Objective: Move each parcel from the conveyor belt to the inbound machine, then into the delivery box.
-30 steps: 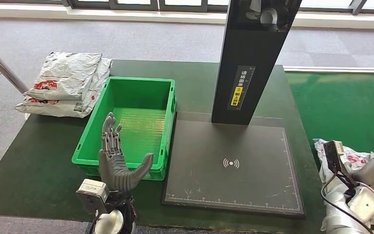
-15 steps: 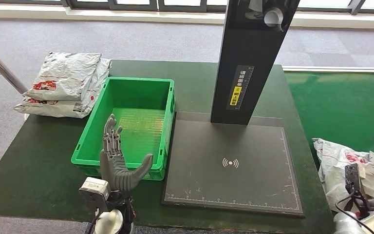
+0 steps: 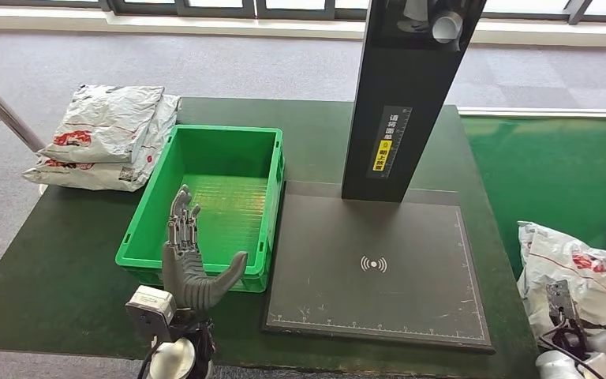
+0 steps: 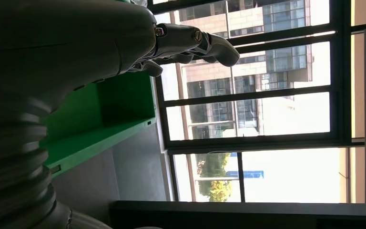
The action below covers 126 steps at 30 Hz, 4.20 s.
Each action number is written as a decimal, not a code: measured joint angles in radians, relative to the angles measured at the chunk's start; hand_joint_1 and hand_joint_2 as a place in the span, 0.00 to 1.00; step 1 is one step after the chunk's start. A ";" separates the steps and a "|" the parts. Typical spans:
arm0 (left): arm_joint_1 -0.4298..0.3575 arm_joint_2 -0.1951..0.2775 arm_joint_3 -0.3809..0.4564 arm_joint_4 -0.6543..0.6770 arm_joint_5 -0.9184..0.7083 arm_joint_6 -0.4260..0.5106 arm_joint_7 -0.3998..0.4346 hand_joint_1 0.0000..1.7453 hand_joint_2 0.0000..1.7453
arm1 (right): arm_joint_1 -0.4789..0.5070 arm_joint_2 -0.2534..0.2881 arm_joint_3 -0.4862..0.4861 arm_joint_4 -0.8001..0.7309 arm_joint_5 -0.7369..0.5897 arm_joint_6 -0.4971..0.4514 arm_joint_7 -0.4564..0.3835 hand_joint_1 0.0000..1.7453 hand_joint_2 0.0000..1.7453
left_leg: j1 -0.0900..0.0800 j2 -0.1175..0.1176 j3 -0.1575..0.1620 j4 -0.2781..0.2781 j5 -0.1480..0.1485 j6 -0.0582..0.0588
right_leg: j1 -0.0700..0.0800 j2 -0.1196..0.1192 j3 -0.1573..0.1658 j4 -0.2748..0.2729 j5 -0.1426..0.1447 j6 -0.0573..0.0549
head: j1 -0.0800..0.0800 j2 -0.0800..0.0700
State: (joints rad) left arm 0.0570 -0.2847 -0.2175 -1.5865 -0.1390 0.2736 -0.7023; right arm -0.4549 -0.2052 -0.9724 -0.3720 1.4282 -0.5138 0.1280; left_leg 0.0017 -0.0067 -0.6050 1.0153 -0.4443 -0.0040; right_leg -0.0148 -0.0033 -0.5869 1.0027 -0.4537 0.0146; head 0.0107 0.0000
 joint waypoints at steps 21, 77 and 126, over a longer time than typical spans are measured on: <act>-0.005 -0.002 0.007 0.015 0.000 -0.009 0.000 0.00 1.00 | -0.006 0.145 -0.093 -0.266 -0.340 -0.185 -0.707 1.00 1.00 | 0.000 0.000 0.000 0.000 0.000 0.000 | 0.000 0.000 -0.001 0.001 0.000 0.000 | 0.000 0.000; -0.040 0.003 0.007 0.042 0.036 0.063 0.000 0.00 1.00 | 0.050 0.391 0.862 -0.353 -0.650 0.508 -0.719 1.00 1.00 | 0.001 0.004 0.001 0.000 0.000 -0.002 | 0.001 0.004 -0.001 0.001 0.000 -0.001 | 0.000 0.000; -0.041 0.003 0.002 0.050 0.020 0.081 0.000 0.00 1.00 | 0.128 0.306 1.097 -0.555 -1.147 0.874 -0.830 0.00 0.00 | 0.001 0.004 0.001 0.000 0.000 -0.002 | 0.001 0.004 -0.001 0.001 0.000 -0.001 | 0.000 0.000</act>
State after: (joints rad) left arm 0.0162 -0.2815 -0.2159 -1.5362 -0.1186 0.3550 -0.7023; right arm -0.3268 0.1009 0.1242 -0.9274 0.2812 0.3606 -0.7021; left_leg 0.0028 -0.0030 -0.6037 1.0151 -0.4438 -0.0058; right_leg -0.0140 0.0010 -0.5882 1.0040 -0.4540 0.0132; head 0.0107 0.0001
